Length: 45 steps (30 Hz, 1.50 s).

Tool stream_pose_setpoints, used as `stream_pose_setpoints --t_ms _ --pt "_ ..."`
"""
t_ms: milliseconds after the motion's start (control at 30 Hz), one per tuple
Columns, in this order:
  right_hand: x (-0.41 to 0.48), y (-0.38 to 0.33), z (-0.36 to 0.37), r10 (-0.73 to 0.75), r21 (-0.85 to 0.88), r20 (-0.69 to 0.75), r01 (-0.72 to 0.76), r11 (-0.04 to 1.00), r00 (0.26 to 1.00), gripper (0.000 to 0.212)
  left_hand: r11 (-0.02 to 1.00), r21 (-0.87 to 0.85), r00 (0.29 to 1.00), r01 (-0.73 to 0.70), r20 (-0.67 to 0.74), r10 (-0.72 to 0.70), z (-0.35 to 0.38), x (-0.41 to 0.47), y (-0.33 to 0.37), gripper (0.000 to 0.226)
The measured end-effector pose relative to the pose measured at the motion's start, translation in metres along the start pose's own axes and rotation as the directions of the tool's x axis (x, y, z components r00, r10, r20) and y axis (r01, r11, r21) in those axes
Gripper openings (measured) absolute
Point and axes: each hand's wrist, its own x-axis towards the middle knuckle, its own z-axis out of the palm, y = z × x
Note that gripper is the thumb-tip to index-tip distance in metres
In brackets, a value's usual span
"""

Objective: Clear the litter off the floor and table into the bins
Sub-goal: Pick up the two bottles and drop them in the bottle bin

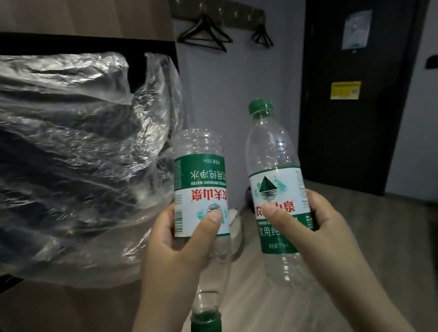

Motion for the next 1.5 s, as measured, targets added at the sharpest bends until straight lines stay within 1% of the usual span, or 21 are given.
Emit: stream_pose_setpoints --t_ms 133,267,433,567,700,833,933,1067,1167,1267,1400,1500 --pt "0.039 0.015 0.019 0.025 0.002 -0.063 -0.025 1.000 0.998 0.044 0.999 -0.036 0.998 0.004 0.058 -0.002 -0.006 0.056 -0.019 0.048" --pt "0.089 0.028 0.044 0.042 -0.023 -0.138 -0.045 0.999 0.990 0.049 1.000 -0.026 0.990 -0.003 0.140 0.007 -0.017 0.132 -0.034 0.049" --pt "0.143 0.062 0.050 0.091 -0.028 -0.203 -0.098 0.995 0.975 0.056 1.000 0.001 0.989 0.031 0.147 -0.030 -0.004 0.198 -0.075 0.051" --pt "0.192 0.094 0.032 0.119 -0.014 -0.240 -0.126 0.992 0.963 0.056 0.996 0.050 0.981 0.070 0.180 -0.078 0.029 0.247 -0.109 0.052" --pt "0.252 0.127 0.000 0.138 0.003 -0.253 -0.142 0.990 0.958 0.054 0.994 0.098 0.985 0.057 0.158 -0.072 0.076 0.297 -0.138 0.049" --pt "0.318 0.146 -0.043 0.137 -0.008 -0.262 -0.144 0.989 0.955 0.048 0.992 0.099 0.980 0.081 0.171 -0.097 0.133 0.351 -0.155 0.043" --pt "0.366 0.159 -0.070 0.135 -0.017 -0.259 -0.145 0.989 0.956 0.047 0.992 0.098 0.984 0.073 0.153 -0.088 0.172 0.389 -0.167 0.039" --pt "0.414 0.187 -0.094 0.163 -0.021 -0.268 -0.174 0.984 0.950 0.048 0.988 0.128 0.984 0.082 0.149 -0.101 0.206 0.428 -0.193 0.038" --pt "0.451 0.210 -0.105 0.197 -0.017 -0.266 -0.209 0.978 0.943 0.050 0.985 0.140 0.982 0.101 0.142 -0.121 0.226 0.461 -0.212 0.040" --pt "0.496 0.234 -0.112 0.202 -0.028 -0.290 -0.220 0.975 0.935 0.050 0.986 0.126 0.982 0.107 0.144 -0.125 0.247 0.504 -0.235 0.046" --pt "0.566 0.265 -0.110 0.191 -0.048 -0.302 -0.216 0.975 0.934 0.050 0.987 0.130 0.982 0.093 0.153 -0.113 0.268 0.574 -0.267 0.047" --pt "0.627 0.285 -0.103 0.193 -0.061 -0.294 -0.220 0.974 0.936 0.047 0.988 0.067 0.980 0.141 0.133 -0.149 0.279 0.634 -0.290 0.049"
